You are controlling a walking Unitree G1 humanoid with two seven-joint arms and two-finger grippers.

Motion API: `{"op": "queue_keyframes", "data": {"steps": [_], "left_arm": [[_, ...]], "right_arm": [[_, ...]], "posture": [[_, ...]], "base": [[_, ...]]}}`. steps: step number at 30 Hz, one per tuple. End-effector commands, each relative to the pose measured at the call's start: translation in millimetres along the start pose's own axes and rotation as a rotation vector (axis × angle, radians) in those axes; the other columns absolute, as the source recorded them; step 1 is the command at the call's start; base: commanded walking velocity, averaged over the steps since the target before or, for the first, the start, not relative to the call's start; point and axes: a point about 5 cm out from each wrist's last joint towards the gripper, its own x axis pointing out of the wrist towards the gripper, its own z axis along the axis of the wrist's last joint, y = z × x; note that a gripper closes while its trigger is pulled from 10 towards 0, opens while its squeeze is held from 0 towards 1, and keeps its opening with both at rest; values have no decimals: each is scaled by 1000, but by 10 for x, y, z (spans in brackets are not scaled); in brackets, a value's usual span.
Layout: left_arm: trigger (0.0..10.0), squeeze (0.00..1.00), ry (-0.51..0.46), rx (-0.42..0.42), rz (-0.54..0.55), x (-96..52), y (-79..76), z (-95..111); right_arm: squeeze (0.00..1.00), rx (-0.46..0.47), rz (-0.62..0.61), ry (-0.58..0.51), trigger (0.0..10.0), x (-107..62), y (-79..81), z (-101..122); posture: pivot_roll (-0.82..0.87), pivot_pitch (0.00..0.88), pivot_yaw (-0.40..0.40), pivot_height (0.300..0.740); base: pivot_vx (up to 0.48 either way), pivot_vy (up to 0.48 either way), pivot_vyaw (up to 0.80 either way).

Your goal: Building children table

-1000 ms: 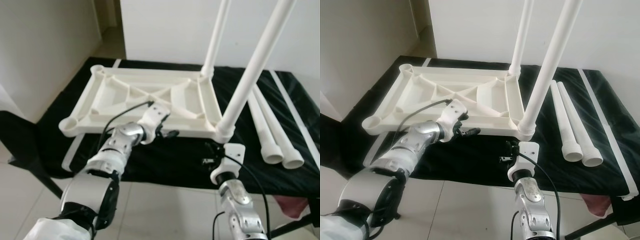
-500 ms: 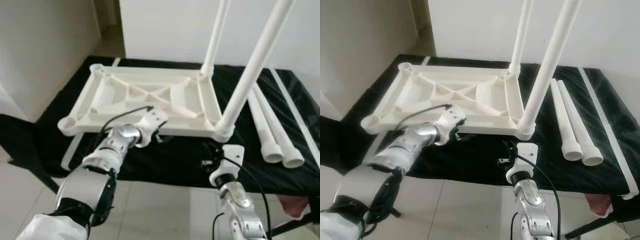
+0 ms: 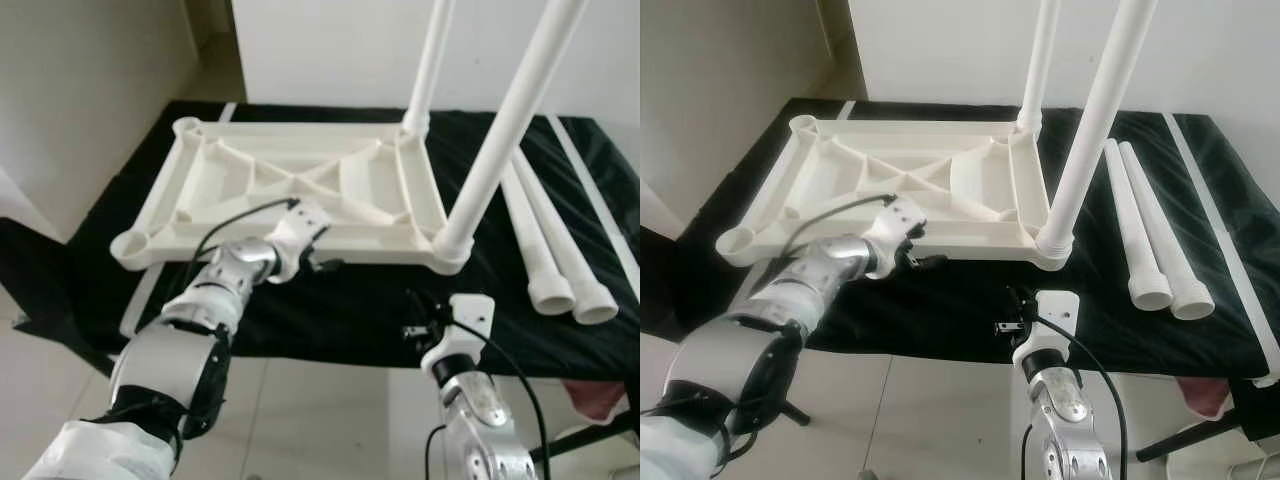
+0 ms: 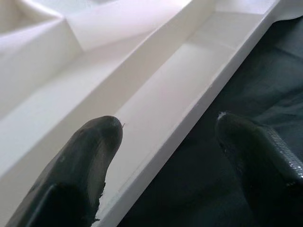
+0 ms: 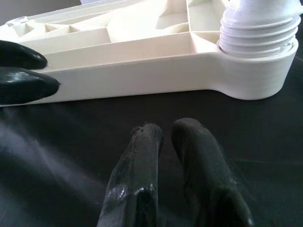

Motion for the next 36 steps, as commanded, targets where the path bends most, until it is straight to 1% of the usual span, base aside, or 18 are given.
{"op": "queue_keyframes", "data": {"steps": [1,2,7,13,15,17,21,22,23,25,26,27,29,31,32,33,35,36], "left_arm": [[10000,0,23,-46,110,-17,70,-48],[10000,0,22,-63,144,-31,106,-44],[10000,0,29,-85,185,-55,159,-41],[10000,0,88,-118,257,-85,220,-88],[10000,0,122,-80,273,-106,247,-108],[10000,0,129,-81,287,-120,267,-112],[10000,0,180,-103,407,-215,403,-144],[10000,0,182,-132,433,-234,426,-158],[10000,0,181,-153,449,-247,439,-167],[10000,0,187,-147,468,-262,456,-176],[10000,0,157,-181,541,-299,507,-177],[10000,0,157,-181,541,-299,507,-177],[10000,0,128,-227,581,-307,513,-193],[10000,0,122,-240,589,-304,505,-205],[10000,0,116,-248,581,-250,429,-236],[10000,0,112,-244,572,-222,393,-239],[10000,0,97,-252,555,-172,329,-235],[10000,0,97,-252,555,-172,329,-235]], "right_arm": [[0,11,1,19,10000,-37,24,-18],[0,10,2,23,10000,-50,28,-15],[0,8,4,31,10000,-71,37,-4],[0,1,13,46,10000,-79,47,-3],[0,2,13,49,10000,-89,51,6],[0,1,12,51,10000,-91,51,8],[0,2,10,57,10000,-95,49,9],[0,2,8,57,10000,-93,47,10],[0,3,8,57,10000,-92,45,11],[0,3,6,57,10000,-90,45,10],[0,5,-3,53,10000,-85,43,12],[0,5,-3,53,10000,-85,43,12],[0,7,-6,53,10000,-85,46,13],[0,8,-6,55,10000,-86,49,13],[0,13,-10,56,10000,-83,55,11],[0,16,-11,55,10000,-81,57,11],[0,18,-11,54,10000,-77,63,12],[0,18,-11,54,10000,-77,63,12]], "posture": [[-94,147,41,740],[-96,154,40,740],[-97,165,37,740],[-101,184,34,740],[-103,192,32,740],[-103,192,31,740],[-100,193,33,740],[-101,193,34,740],[-101,193,34,740],[-102,191,41,740],[-102,191,42,740],[-102,191,42,740],[-101,190,45,740],[-101,190,45,740],[-96,187,46,740],[-96,187,46,740],[-94,185,48,740],[-94,185,48,740]], "base": [[0,0,0],[0,0,0],[0,0,0],[0,0,0],[0,0,0],[0,0,0],[0,0,0],[0,0,0],[0,0,0],[0,0,0],[0,0,0],[0,0,0],[0,0,0],[0,0,0],[0,0,0],[0,0,0],[0,0,0],[0,0,0]]}}
